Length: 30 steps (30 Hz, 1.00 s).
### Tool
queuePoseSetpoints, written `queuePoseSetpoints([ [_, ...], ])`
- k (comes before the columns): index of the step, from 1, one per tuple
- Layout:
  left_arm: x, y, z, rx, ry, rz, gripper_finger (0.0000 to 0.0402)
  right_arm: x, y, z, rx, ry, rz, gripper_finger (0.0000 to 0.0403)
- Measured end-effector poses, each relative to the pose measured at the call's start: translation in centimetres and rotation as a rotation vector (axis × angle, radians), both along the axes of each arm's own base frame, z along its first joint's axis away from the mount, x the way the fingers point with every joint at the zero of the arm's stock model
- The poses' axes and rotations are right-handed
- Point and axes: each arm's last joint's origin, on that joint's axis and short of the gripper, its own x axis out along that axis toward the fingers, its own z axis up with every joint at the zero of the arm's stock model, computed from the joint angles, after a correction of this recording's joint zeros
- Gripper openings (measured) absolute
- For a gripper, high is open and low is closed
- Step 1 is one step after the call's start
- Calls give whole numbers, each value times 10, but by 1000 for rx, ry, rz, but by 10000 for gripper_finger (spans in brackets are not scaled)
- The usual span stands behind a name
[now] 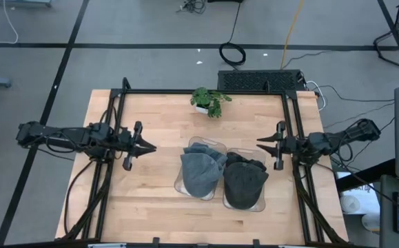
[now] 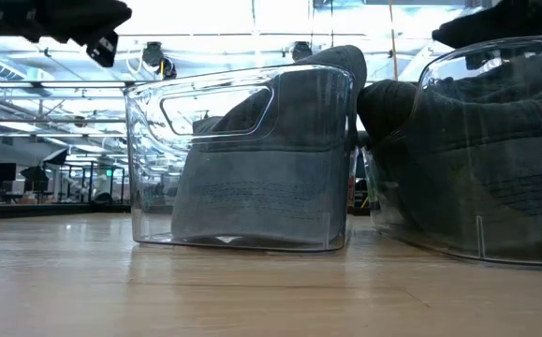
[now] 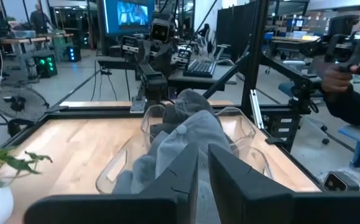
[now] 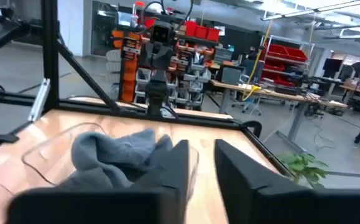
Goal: Pick & Place hat
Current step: Return to Home Position
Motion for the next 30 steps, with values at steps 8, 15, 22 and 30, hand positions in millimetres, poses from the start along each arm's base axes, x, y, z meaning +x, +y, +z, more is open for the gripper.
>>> queuePoseSetpoints([
  [8,-13,2,-24,-35,-50,45,28,-19,-9,3,12,-67,-8,4],
  [15,-18,3,-29,-36,-73,45,15,-9,-10,-25,0,-90,11,0],
  [22,-18,3,-31,-22,-53,45,4,-9,-16,-32,29,-28,68,0],
  [30,-17,3,-33,-2,-35,46,43,-8,-26,-55,92,-8,14,0],
])
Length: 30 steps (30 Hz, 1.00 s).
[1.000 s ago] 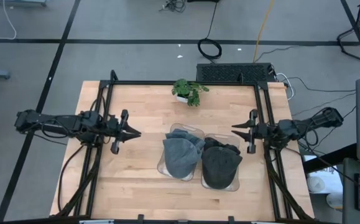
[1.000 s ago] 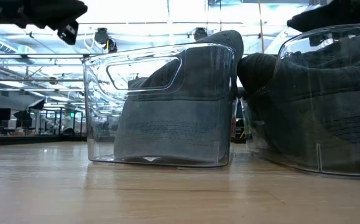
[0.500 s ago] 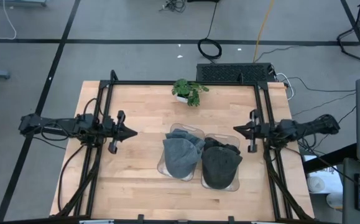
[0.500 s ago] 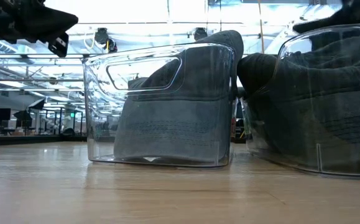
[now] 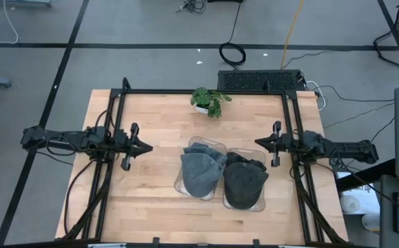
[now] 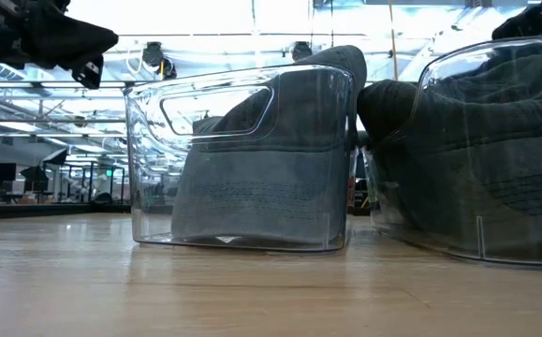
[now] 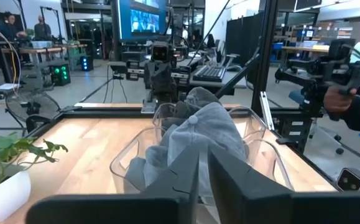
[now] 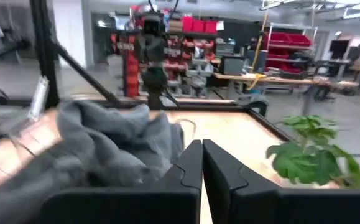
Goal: Pick & Place hat
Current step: Return to Home Position
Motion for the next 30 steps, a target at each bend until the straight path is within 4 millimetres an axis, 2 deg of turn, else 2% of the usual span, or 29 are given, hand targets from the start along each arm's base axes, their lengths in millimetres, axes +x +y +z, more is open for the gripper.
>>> queuePoseSetpoints([
  [6,0,0,0,26,1,2,65,0,-1,-2,67,7,114,0],
  [12,0,0,-3,29,21,2,73,0,-1,-2,67,9,131,0],
  [15,0,0,-13,29,-13,3,71,0,-1,-2,66,11,130,0],
  [19,-2,4,-38,5,-10,76,64,0,-1,-2,64,11,130,0],
  [23,-5,8,-43,-28,46,149,58,0,0,-2,41,10,160,0],
  [27,-8,5,-47,57,68,41,52,0,1,-2,-19,12,197,0],
  [30,-11,5,-43,77,28,32,54,0,-1,-2,-28,12,173,0],
])
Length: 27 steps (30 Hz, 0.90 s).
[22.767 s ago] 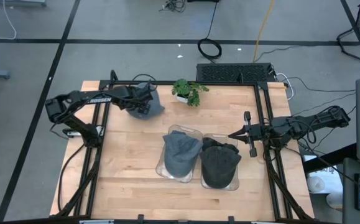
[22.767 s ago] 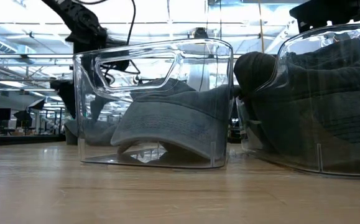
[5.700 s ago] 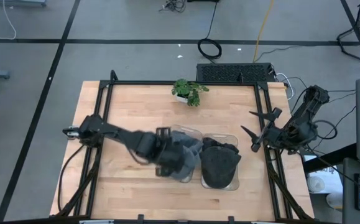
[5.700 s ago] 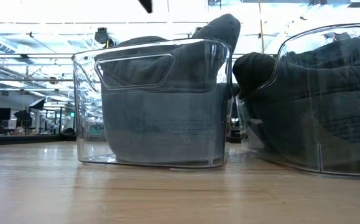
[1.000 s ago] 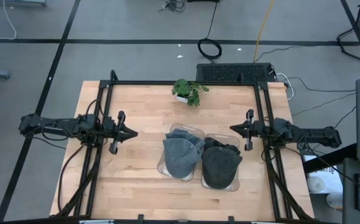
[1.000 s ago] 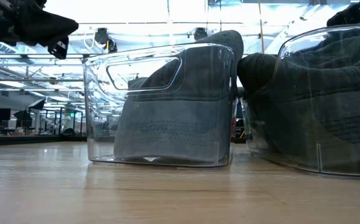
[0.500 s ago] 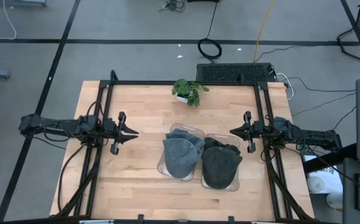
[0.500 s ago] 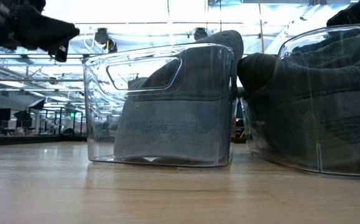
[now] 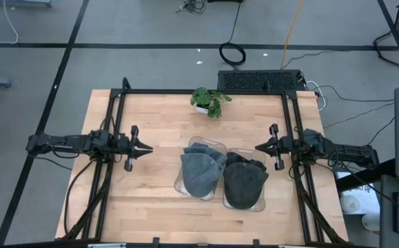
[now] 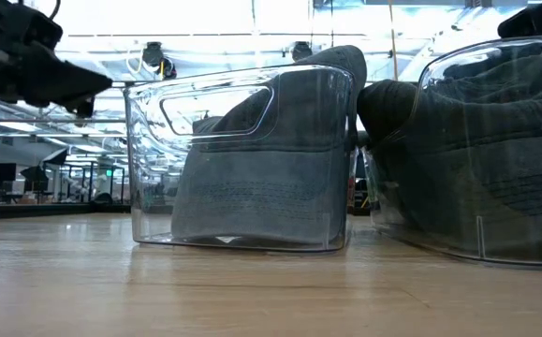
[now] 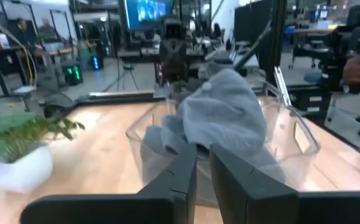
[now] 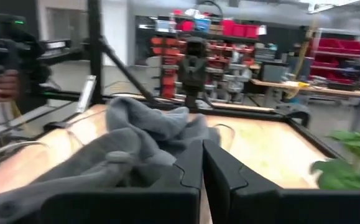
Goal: Pick & Place hat
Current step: Return to Home Position
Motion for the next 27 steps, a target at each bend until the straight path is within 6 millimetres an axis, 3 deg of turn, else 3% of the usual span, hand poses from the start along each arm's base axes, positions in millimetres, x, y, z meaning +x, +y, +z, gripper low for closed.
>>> queuePoseSetpoints([
  [7,-1,3,-1,-26,6,103,67,0,-8,-1,98,10,-221,0],
  [16,-1,3,-1,-19,8,109,72,1,-4,-3,68,20,-93,0],
  [27,-1,3,-1,-21,8,109,72,1,-7,-3,61,19,-198,0],
])
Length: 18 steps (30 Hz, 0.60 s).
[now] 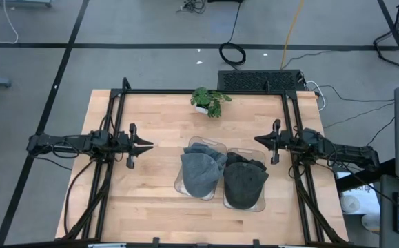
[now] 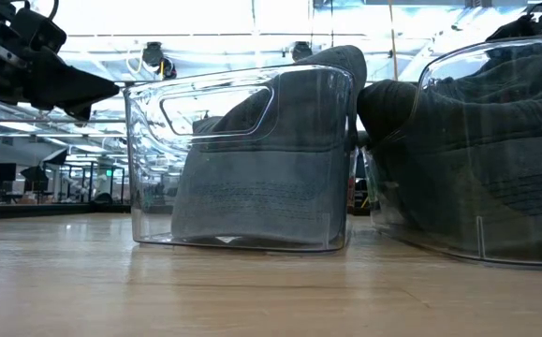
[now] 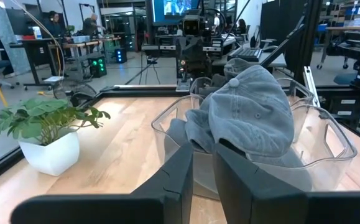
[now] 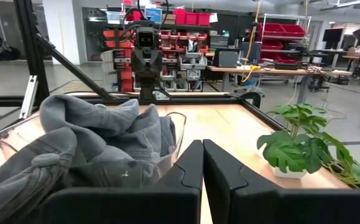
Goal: Pick & Place hat
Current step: Return to Home Position
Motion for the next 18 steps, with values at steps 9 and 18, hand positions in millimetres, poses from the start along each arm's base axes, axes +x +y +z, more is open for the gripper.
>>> queuePoseSetpoints([
  [9,0,0,0,0,0,0,72,0,0,0,0,0,6,0],
  [18,0,0,0,0,-1,0,72,0,0,0,0,-1,5,0],
])
